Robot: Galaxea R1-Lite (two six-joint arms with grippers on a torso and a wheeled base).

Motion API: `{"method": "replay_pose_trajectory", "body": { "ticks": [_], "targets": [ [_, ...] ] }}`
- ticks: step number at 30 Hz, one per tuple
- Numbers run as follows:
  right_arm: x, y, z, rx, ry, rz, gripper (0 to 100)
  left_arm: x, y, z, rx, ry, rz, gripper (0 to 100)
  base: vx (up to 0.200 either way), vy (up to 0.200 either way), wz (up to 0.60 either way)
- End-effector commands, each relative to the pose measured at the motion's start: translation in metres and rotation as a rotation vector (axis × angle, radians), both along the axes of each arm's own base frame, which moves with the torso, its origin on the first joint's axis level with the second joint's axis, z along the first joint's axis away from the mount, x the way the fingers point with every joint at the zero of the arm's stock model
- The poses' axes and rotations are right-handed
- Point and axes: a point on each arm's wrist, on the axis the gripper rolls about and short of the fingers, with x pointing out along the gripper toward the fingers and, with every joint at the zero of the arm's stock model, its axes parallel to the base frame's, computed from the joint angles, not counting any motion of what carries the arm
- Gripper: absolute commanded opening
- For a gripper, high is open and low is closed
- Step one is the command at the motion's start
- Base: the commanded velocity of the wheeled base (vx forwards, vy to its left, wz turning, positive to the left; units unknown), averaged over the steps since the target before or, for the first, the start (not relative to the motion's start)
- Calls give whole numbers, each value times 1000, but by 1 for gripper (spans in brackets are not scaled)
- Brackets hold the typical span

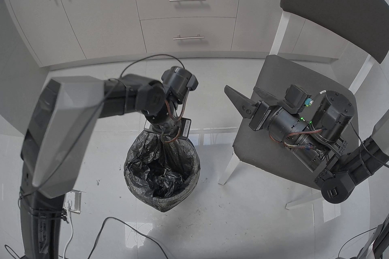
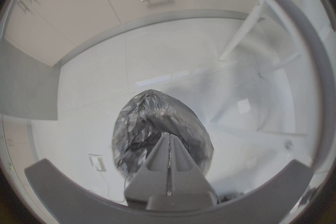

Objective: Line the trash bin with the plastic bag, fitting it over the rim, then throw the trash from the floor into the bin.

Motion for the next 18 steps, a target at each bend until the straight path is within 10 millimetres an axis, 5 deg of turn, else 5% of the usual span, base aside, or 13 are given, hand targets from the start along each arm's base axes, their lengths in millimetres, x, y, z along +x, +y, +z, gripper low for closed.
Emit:
{"method": "replay_pose_trajectory", "body": {
  "ticks": [1,3,6,11,18],
  "targets": [
    [4,-7,-1,-26,19,-30,100,-89,18,124,-23,-69,-86,0,0,0,0],
    [4,-14,0,-46,6,-58,100,-108,33,142,-7,-47,-86,0,0,0,0],
    [-12,-37,-3,-105,16,-108,100,-166,77,178,71,66,-89,0,0,0,0],
    [-44,-79,12,-110,4,-191,100,-238,132,207,151,201,-79,0,0,0,0],
    [-105,-127,49,-209,-32,-306,100,-301,192,244,-60,-6,109,0,0,0,0]
  ]
}}
